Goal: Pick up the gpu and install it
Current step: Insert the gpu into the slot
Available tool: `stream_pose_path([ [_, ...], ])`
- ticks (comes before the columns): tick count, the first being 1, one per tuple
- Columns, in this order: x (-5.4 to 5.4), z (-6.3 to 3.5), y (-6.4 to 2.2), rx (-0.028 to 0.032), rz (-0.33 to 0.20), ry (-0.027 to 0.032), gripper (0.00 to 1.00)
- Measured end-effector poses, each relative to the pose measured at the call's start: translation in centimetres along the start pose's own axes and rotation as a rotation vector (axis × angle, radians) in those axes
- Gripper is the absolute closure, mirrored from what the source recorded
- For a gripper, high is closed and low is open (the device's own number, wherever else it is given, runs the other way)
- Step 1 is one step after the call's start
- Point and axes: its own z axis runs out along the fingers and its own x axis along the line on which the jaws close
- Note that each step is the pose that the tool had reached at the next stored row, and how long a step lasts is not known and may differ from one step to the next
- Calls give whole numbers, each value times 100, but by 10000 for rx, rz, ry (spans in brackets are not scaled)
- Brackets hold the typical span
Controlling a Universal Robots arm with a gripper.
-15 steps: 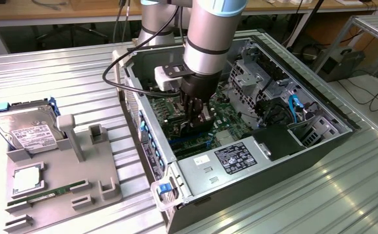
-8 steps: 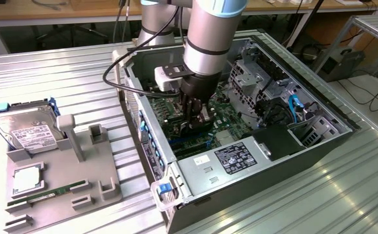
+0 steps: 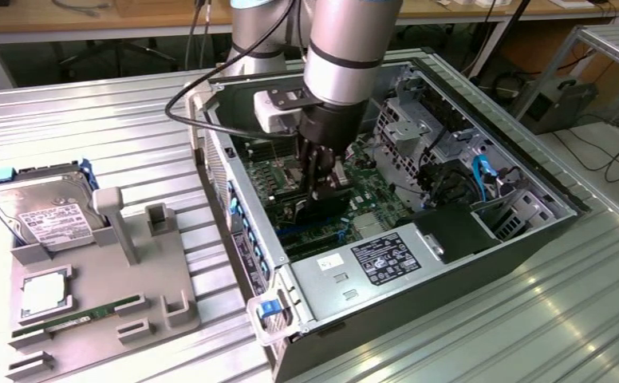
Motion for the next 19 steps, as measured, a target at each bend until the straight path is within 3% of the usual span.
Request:
stream_pose_path([
  [4, -24, -47, 3, 2, 2, 12, 66],
  [5, -36, -51, 5, 2, 2, 33, 68],
  [7, -71, -52, 15, 9, 2, 97, 81],
  [11, -115, -39, 52, 68, 8, 208, 89],
  [19, -119, 36, 99, 115, 11, 311, 89],
])
